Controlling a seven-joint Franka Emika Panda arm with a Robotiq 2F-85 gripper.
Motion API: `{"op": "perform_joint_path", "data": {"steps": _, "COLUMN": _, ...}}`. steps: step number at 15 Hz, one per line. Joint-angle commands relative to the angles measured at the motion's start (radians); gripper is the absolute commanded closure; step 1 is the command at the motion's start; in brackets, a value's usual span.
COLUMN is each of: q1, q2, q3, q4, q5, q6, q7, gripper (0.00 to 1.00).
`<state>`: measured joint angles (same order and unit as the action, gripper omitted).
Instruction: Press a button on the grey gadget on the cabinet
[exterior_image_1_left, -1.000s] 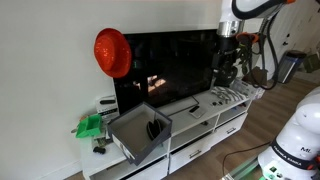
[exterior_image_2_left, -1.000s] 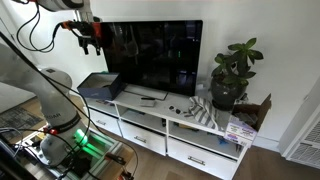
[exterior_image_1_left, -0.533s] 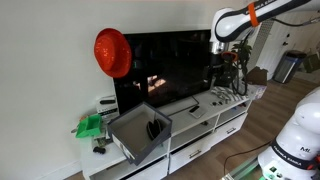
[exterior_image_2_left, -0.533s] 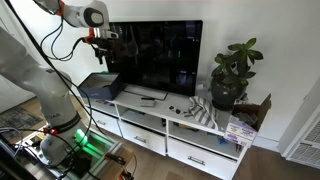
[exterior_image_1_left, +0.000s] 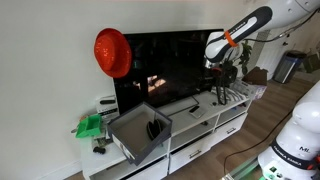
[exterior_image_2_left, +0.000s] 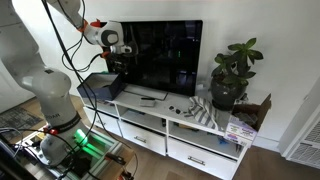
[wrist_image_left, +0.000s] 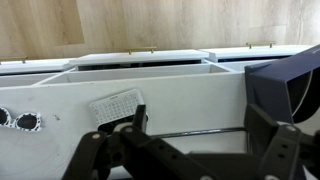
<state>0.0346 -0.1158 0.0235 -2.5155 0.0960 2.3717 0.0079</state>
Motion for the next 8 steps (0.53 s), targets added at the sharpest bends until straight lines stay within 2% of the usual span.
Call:
{"op": "perform_joint_path", "data": {"steps": 1, "q1": -0.008, "q2": 0.102, "q3": -0.008, "q4": 0.001, "q5": -0.002, "q6": 0.17, "q7": -0.04, "gripper": 0.0}}
{"op": "perform_joint_path", "data": {"steps": 2, "q1": -0.013, "q2": 0.13, "q3": -0.006, "q4": -0.006, "q5": -0.037, "q6": 0.256, "q7": -0.031, "gripper": 0.0}}
{"op": "perform_joint_path", "data": {"steps": 3, "q1": -0.012, "q2": 0.16, "q3": -0.006, "q4": 0.002, "q5": -0.031, "q6": 0.283, "q7": -0.04, "gripper": 0.0}}
{"op": "perform_joint_path", "data": {"steps": 4, "q1": -0.007, "q2": 0.178, "q3": 0.0, "q4": 0.019, "q5": 0.048, "q6": 0.223, "q7": -0.1, "gripper": 0.0}}
{"op": "perform_joint_path", "data": {"steps": 5, "q1": -0.008, "q2": 0.142, "q3": 0.0, "q4": 0.001, "q5": 0.001, "q6": 0.231, "q7": -0.036, "gripper": 0.0}}
{"op": "perform_joint_path", "data": {"steps": 8, "q1": -0.01, "q2": 0.183, "q3": 0.002, "q4": 0.011, "q5": 0.018, "q6": 0.231, "q7": -0.066, "gripper": 0.0}}
